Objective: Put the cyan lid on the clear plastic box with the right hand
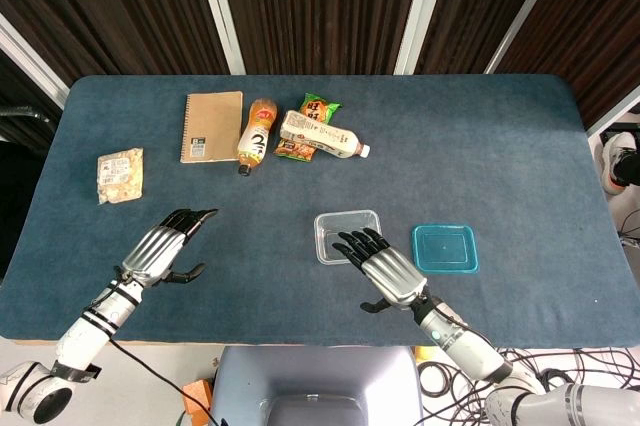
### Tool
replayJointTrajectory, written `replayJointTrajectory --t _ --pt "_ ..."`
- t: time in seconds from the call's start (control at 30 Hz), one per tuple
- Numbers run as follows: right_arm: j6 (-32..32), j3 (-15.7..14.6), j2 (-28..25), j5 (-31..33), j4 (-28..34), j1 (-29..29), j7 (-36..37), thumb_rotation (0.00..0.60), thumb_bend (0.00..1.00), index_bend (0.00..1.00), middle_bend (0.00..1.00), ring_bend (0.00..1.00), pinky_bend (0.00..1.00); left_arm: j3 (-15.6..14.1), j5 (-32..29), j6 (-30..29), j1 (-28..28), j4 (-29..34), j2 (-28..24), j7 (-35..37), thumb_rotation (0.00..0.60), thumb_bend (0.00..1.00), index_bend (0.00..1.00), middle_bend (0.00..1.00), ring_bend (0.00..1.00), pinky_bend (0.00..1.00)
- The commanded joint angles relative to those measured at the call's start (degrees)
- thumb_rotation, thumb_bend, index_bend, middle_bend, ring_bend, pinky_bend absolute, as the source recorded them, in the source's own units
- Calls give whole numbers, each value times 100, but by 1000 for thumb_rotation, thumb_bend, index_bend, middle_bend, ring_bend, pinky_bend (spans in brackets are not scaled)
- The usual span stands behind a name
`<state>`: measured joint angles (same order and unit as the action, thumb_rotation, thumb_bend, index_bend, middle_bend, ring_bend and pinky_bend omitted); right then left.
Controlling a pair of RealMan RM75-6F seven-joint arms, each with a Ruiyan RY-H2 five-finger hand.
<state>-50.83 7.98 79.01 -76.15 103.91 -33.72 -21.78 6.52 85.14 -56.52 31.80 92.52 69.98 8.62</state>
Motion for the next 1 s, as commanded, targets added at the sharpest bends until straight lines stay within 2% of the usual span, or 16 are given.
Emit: replayJointTrajectory --t 0.03,0.17,0.27,0.37,0.5,0.6,0.73,0.87,1.0 --pt "-60 -2 -46 67 33 -42 -54 600 39 0 0 0 0 -29 -87 2 19 79 -47 -136 600 318 0 124 133 110" --pt "-180 -42 -149 105 91 -41 -152 600 39 0 0 0 0 -65 -145 -114 -27 154 -126 -474 600 318 0 124 132 110" --pt "-302 -110 -443 191 194 38 -272 600 39 0 0 0 0 -178 -86 -342 -185 198 -268 -677 600 317 0 124 133 110" --pt "-318 -147 -953 350 396 143 -74 600 39 0 0 0 0 -411 102 -643 -427 74 -399 -940 600 317 0 124 133 104" --pt "-429 -185 -1482 580 227 308 94 600 39 0 0 0 0 -734 367 -1229 -884 -219 -421 -1075 600 319 0 124 133 95" --pt "-156 -216 -1732 1104 -155 310 259 600 39 0 0 0 0 -932 481 -1719 -1281 -611 -322 -1104 600 319 0 120 133 89" --pt "723 -289 -1834 1824 -823 117 648 600 39 0 0 0 0 -1068 558 -2236 -1690 -980 -230 -844 600 319 0 117 133 87" --pt "1555 -448 -1717 2266 -1399 -151 800 600 38 0 0 0 0 -1144 786 -2467 -1798 -1289 -183 -384 600 320 0 119 135 87" --pt "1825 -546 -1476 2442 -1770 -351 779 600 38 0 0 0 0 -1146 820 -2549 -1875 -1459 -97 -396 600 321 0 120 137 88"
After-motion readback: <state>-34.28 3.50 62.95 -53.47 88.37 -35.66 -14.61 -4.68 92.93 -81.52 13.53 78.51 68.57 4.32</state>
